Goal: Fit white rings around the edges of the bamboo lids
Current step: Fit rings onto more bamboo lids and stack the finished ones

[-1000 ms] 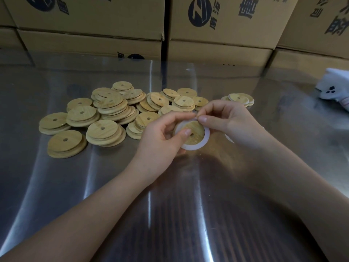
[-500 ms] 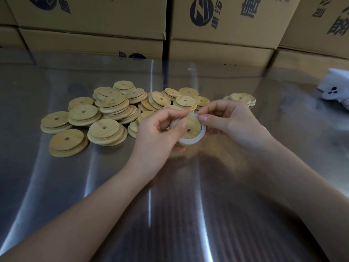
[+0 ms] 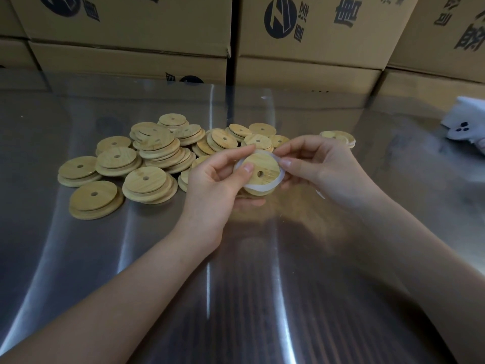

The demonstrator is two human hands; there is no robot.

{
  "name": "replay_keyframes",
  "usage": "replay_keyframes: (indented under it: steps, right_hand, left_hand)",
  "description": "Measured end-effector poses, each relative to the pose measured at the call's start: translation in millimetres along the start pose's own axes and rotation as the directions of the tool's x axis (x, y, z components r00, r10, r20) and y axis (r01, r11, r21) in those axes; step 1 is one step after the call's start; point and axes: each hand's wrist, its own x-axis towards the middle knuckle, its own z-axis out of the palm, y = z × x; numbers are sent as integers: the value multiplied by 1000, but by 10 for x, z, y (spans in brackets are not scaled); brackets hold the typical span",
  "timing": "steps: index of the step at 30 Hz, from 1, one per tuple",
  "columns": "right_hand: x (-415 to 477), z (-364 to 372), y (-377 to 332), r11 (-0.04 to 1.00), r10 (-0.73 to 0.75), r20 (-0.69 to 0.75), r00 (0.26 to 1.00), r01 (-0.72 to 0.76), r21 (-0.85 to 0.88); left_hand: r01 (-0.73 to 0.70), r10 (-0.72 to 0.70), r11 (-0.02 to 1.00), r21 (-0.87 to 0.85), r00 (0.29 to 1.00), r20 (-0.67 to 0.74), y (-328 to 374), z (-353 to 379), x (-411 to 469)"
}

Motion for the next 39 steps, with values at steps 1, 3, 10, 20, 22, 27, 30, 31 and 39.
replay_keyframes:
  steps: [1,3,10,20,22,27,30,31,39]
  right_hand:
    - [-5,6,2,1000,1,15,1000,-1,8]
    - [-10,21,5,1000,6,44,999,-7,24]
    - [-7,91,17,993,52,-30,998,-48,105]
    - [-7,67,-26,984,87,-53,995,-78,163]
    - [-11,51,-33,982,83,-43,996,-74,175]
    - [-16,65,-12,982,91,-68,994,-78,171]
    - [-29,116,12,978,90,-73,993,-74,195]
    - [-34,135,18,979,84,-72,994,-68,192]
    - [-61,214,33,987,29,-124,992,-8,162]
  left_hand:
    - [1,-1,1000,-8,1000,-8,4,-11,7]
    - [-2,1,1000,-29,1000,-22,16,-30,19]
    - [-64,64,998,6,997,-35,9,-2,-2]
    - [-40,35,993,-109,998,-45,35,15,-18]
    - [-28,23,992,-121,999,-42,34,10,-12]
    - [20,-20,993,-115,1000,-5,37,-9,9]
    - [26,-27,996,-89,1000,-10,41,-18,9]
    - [20,-21,998,-62,1000,-17,42,-23,10]
    - [-194,193,917,347,980,39,115,-90,48]
